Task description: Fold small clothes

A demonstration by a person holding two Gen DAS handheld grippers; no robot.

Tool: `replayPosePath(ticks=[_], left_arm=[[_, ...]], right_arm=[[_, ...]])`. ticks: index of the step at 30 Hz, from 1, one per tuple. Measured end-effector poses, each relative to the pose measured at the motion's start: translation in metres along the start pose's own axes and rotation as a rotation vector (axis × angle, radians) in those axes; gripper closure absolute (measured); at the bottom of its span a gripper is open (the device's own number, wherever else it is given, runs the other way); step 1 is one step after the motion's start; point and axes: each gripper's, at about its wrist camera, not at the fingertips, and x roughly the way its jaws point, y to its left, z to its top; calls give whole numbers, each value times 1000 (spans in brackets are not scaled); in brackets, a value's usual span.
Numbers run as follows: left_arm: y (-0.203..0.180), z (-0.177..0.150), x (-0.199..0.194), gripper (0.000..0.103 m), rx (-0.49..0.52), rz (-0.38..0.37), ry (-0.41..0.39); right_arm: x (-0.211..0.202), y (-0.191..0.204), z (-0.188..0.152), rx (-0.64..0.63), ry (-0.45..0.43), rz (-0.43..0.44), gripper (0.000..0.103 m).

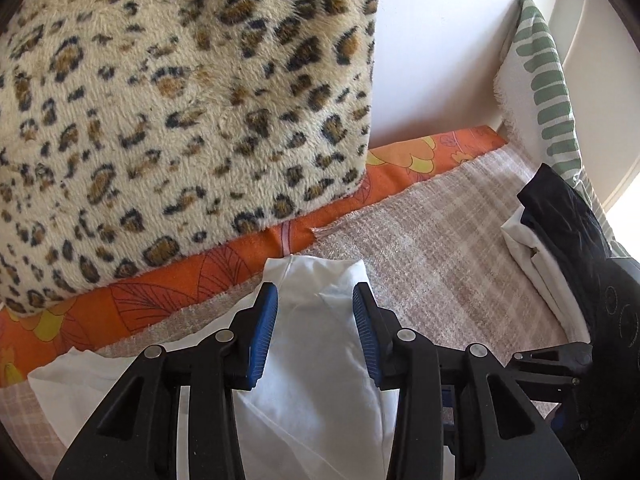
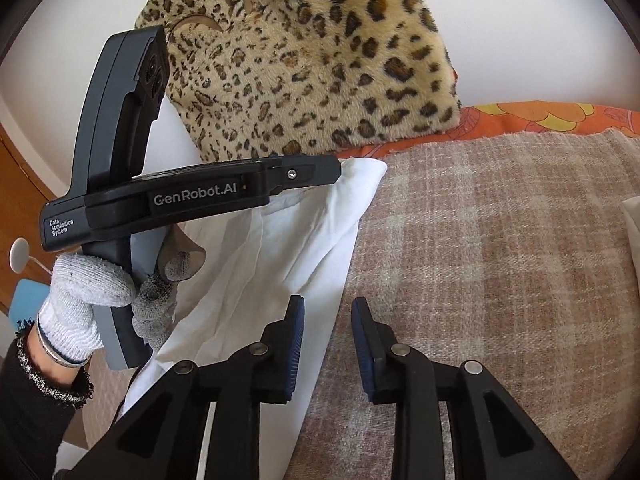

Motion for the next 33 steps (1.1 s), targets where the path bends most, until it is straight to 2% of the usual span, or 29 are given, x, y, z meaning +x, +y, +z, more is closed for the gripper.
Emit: replayPosePath(ticks=[1, 2, 3, 5, 7, 12, 14, 16, 18, 20, 25, 27, 28, 29, 31, 33], left_arm=[[-1, -2, 2, 69, 10, 2, 5], [-1, -4, 5, 78, 15, 3, 6], [-2, -5, 8, 97, 16, 3, 11], [-4, -9, 9, 97, 34, 10, 6], [-7, -10, 7, 98, 53, 41, -12], [11, -8, -2, 99, -26, 142, -54], [12, -9, -1, 99, -9, 142, -52], [11, -8, -2, 94, 2, 178, -60], [19, -5, -8, 93, -39, 224, -61], [28, -4, -22, 93, -91, 200, -89], [50, -19, -70, 90, -130, 203, -151], [61, -33, -94, 89, -147, 188, -164], [67, -41, -104, 89, -160, 192, -165], [72, -50, -114, 86, -172, 188, -165], [83, -69, -131, 61, -190, 211, -174], [95, -87, -143, 59, -223, 229, -177]], right_arm=[[3, 5, 0, -24, 7, -20, 83], [5, 10, -1, -45, 12, -38, 89], [7, 12, -2, -57, 15, -53, 91], [8, 13, -2, -61, 17, -60, 99], [7, 9, -2, -45, 12, -56, 102], [2, 7, -3, -34, -17, -74, 103], [2, 7, -2, -32, -12, -71, 103], [4, 4, -2, -17, -6, -73, 103], [3, 2, -2, -7, -8, -80, 103], [3, 0, -1, 12, -17, -96, 103], [0, -10, -1, 58, -19, -77, 103], [-1, -9, -1, 50, -26, -87, 99], [-1, -7, -1, 40, -26, -85, 93], [-1, -5, -1, 34, -32, -90, 87], [-4, -4, -1, 33, -48, -104, 81], [-4, -6, -1, 44, -53, -101, 78]])
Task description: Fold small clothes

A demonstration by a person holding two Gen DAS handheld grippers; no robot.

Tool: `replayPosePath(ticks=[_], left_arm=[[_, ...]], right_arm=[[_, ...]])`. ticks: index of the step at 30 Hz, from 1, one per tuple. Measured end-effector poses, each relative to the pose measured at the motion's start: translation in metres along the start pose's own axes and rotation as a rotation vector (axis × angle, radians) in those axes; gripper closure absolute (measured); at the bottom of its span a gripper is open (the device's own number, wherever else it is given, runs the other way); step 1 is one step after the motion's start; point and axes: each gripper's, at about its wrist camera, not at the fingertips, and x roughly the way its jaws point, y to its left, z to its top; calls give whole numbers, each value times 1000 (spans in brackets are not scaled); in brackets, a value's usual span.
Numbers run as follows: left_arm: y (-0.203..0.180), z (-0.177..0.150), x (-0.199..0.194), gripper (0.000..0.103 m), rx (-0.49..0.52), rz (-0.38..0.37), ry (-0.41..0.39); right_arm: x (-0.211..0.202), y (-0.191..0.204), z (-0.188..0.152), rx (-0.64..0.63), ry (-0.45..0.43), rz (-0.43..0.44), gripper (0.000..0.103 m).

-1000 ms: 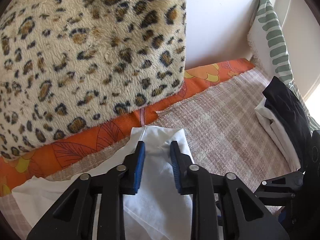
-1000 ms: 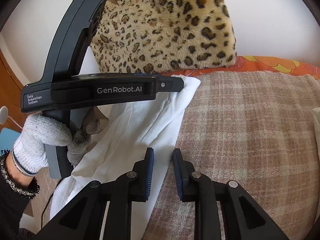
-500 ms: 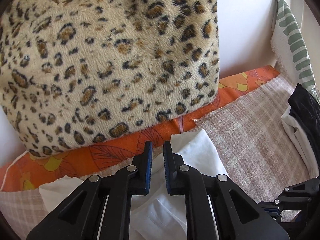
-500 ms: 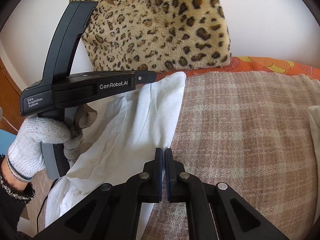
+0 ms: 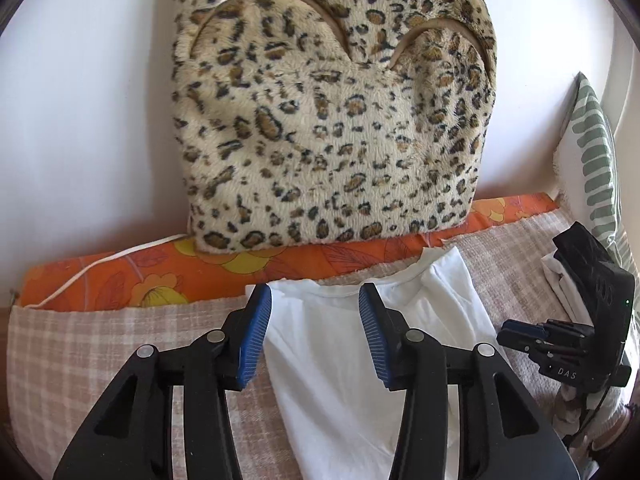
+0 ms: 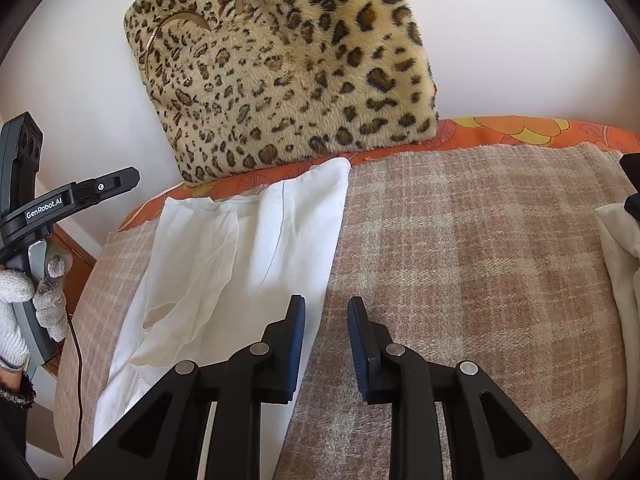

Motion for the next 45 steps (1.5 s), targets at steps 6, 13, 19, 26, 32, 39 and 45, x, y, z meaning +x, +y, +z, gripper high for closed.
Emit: replayPosePath(ticks=[6, 13, 19, 26, 32, 39, 45], left_arm=[[34, -30, -1, 59, -73, 28, 51], [31, -51, 15, 59, -30, 6, 69], [22, -51, 31, 59, 63, 26, 88], [23, -55, 54, 59, 86, 13, 129], [25, -54, 55, 59, 87, -14, 101], [28, -57, 55, 58, 81, -10, 87], [29, -57, 54, 58, 68, 10, 82]], right_arm=[[-10, 2, 0, -3, -41, -12, 75], [-1, 57, 43, -209, 0, 87, 75], [52, 111, 92, -287, 138, 169, 74], [115, 147, 93, -371, 241, 113, 74], [133, 146, 91, -369, 247, 94, 70], [127, 165, 79, -479, 245, 51, 103], [127, 162, 86, -477, 198, -88, 103]])
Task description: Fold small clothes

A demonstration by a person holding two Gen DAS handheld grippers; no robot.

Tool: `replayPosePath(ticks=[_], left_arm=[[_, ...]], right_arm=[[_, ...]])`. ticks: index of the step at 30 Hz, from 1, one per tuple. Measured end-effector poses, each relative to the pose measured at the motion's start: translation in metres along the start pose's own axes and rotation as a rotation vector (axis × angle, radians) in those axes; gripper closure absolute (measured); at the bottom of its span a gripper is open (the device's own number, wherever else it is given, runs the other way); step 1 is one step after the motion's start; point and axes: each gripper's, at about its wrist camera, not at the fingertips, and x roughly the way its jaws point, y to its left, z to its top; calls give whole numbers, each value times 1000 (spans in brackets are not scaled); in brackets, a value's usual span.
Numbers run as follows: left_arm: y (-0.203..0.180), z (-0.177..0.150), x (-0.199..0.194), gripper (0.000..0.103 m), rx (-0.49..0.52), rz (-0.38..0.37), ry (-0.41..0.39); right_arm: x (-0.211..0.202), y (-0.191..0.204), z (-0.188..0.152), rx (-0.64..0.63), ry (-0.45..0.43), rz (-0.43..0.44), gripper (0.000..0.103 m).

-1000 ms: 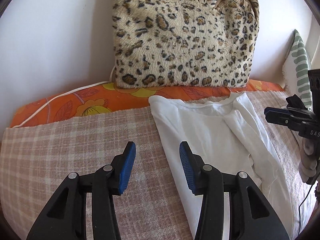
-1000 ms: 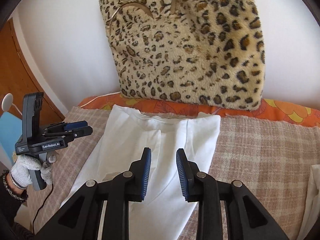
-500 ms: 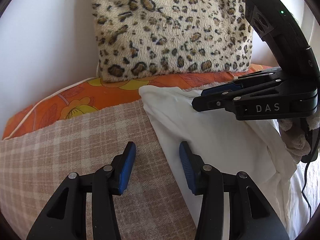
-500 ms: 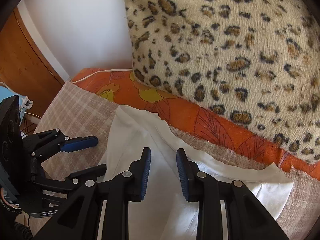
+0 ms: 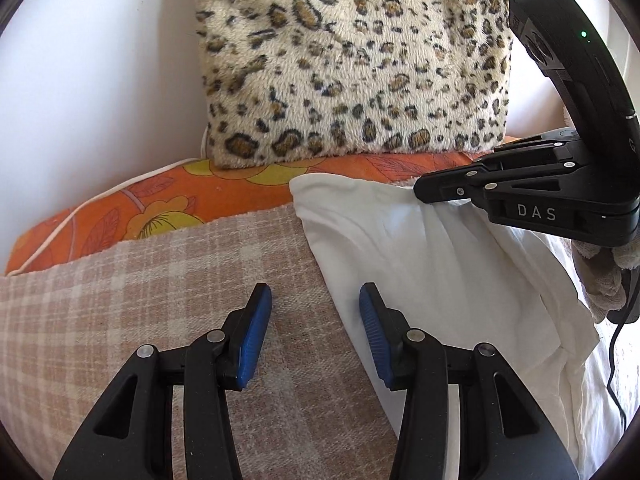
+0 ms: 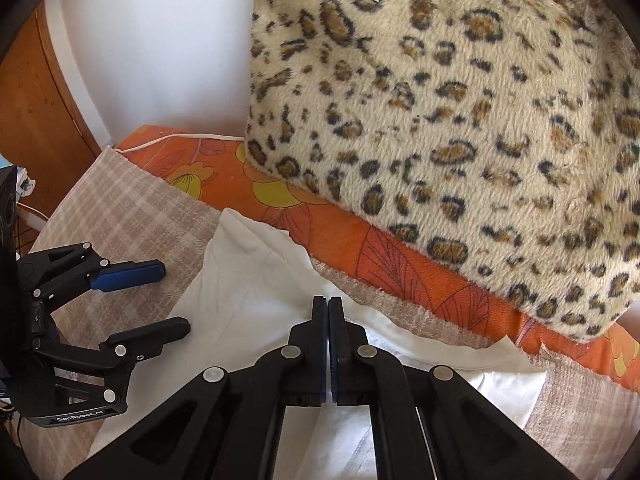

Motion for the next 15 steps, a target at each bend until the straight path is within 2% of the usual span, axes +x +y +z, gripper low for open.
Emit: replayPosePath(ticks=[3, 5, 7, 9, 12, 15], left_arm=[[3, -2, 2, 58, -9, -5, 1], [5, -3, 3, 58, -15, -6, 3], [6, -5, 2, 58, -16, -3, 1], [5, -3, 5, 58, -23, 0, -1], [10, -7, 4, 58, -41, -6, -4], [14, -10, 3, 58, -57, -16, -7]], right_arm=[[-1, 12, 1, -43, -17, -8, 103], [-7, 16, 5, -34, -56, -52, 69], [-19, 19, 9, -14, -113, -20, 72], [-26, 25, 15, -10, -134, 79, 78], [-14, 39, 24, -28, -87, 173, 88], [9, 46, 30, -22, -36, 189, 90]])
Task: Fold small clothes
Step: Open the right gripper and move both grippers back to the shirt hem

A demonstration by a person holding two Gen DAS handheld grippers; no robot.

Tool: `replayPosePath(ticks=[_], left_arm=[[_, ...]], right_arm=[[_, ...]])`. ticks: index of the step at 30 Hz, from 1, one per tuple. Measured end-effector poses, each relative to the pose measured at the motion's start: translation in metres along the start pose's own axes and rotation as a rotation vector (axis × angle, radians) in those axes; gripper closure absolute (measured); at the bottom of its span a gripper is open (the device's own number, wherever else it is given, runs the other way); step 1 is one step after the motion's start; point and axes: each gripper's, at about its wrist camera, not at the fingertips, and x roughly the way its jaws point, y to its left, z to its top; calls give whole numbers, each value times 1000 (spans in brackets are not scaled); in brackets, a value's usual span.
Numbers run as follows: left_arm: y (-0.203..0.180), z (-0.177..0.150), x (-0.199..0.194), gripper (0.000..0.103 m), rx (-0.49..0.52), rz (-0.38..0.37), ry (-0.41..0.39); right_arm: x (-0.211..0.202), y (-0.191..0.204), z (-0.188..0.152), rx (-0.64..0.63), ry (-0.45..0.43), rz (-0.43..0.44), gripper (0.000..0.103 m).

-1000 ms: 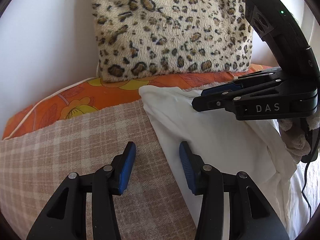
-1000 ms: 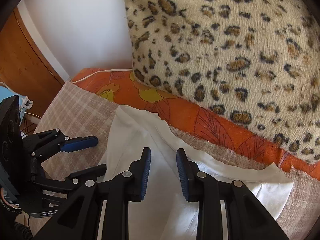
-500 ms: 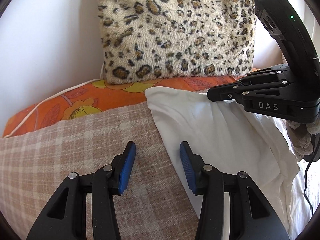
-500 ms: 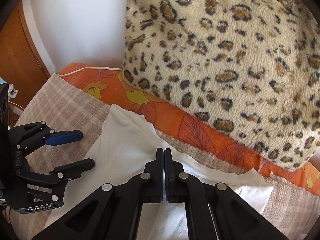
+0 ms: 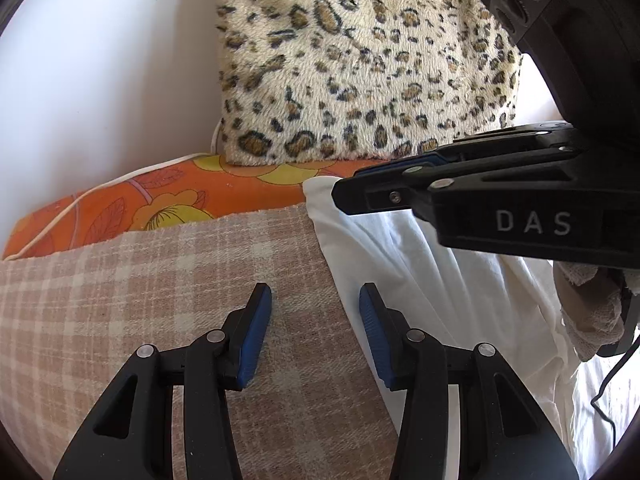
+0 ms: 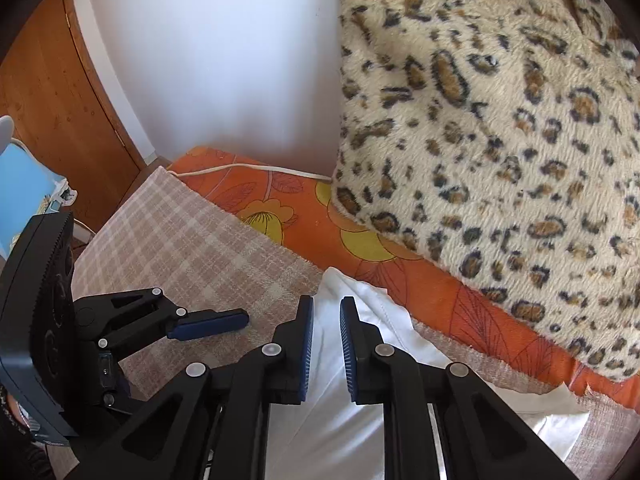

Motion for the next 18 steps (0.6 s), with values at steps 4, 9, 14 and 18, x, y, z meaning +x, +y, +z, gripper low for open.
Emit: replayPosePath(ticks=[4, 9, 14, 18], left_arm=[[7, -4, 1, 58, -19, -15, 0], [11, -7, -9, 58, -49, 0, 4], [4, -20, -53, 59, -83, -18, 8], [-11, -34, -116, 59, -91, -40, -35]], right_arm=[[24, -9, 0, 66, 40, -47, 92], [-14, -18, 1, 134, 2, -67, 75], [-91, -11, -13, 141, -68, -27, 71], [-159, 6, -42, 135, -123, -35, 70]])
